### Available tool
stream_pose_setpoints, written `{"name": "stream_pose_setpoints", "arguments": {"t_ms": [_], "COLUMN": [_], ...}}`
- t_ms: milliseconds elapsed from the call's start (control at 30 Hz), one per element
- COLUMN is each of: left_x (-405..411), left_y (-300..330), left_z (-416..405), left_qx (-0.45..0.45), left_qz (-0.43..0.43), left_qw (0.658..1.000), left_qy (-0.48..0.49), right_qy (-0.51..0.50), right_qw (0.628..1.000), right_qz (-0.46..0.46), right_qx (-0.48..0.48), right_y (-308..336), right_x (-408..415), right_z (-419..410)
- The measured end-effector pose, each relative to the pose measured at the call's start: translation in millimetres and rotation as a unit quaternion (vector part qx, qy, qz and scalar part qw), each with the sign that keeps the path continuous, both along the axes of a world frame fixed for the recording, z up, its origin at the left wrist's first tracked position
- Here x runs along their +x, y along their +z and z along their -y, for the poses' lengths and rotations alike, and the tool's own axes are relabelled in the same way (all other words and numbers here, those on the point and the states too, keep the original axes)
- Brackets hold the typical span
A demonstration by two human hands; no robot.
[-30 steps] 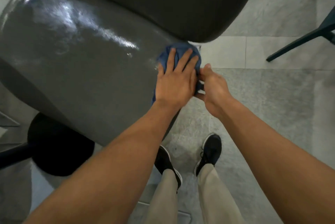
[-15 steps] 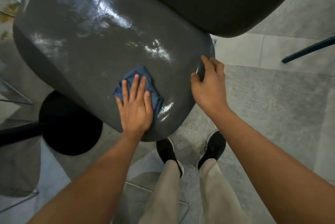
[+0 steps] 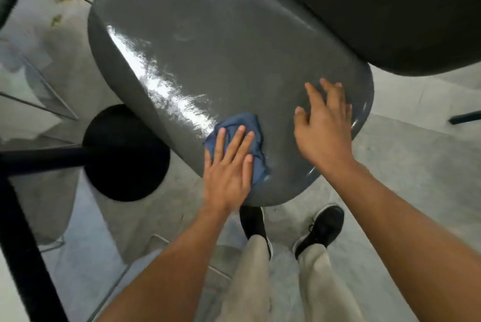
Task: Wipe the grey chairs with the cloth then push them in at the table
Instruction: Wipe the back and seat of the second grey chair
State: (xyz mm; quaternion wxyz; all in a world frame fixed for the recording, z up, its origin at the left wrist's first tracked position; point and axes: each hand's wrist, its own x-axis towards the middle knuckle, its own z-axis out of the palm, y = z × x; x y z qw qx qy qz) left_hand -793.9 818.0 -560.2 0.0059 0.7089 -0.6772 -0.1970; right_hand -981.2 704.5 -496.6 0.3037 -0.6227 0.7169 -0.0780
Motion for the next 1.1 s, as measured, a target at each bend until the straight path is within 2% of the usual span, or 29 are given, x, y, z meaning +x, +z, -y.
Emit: {"name": "stream_pose_setpoints", "arguments": {"t_ms": [133,233,300,367,500,600,700,833,900,1000,1100], "left_x": [78,88,64,24,-44,-35,19,69,63,24,-35], "left_y": [-7,-13,-14,-11,2,8,3,1,1,0,4], "left_z": [31,85,108,110,58,11,-4,43,76,106,102], "left_qx": [0.044,0.041,0.031,0.022,0.023,0.040,0.055,0.083,0.083,0.069,0.054], "left_qz": [0.021,0.022,0.023,-0.002,-0.035,-0.047,0.000,0.026,0.022,0.015,-0.019], "left_qw": [0.974,0.960,0.972,0.991,0.999,0.995,0.998,0.986,0.980,0.988,0.998], "left_qy": [0.221,0.278,0.232,0.133,-0.001,-0.078,-0.041,0.140,0.178,0.139,0.028], "right_qy": [0.078,0.112,0.119,0.122,0.122,0.137,0.165,0.172,0.173,0.170,0.127], "right_qw": [0.991,0.982,0.980,0.979,0.983,0.983,0.976,0.973,0.973,0.975,0.989], "right_qz": [-0.077,-0.125,-0.131,-0.134,-0.109,-0.101,-0.114,-0.123,-0.121,-0.104,-0.041], "right_qx": [0.079,0.082,0.089,0.094,0.082,0.075,0.083,0.092,0.096,0.099,0.067], "right_y": [-12,-20,-20,-19,-13,-9,-9,-10,-10,-9,-6], "right_x": [14,14,13,12,4,-5,-9,-8,-8,-10,-15], "right_z": [-13,-18,-17,-15,-12,-13,-14,-13,-14,-12,-14]}}
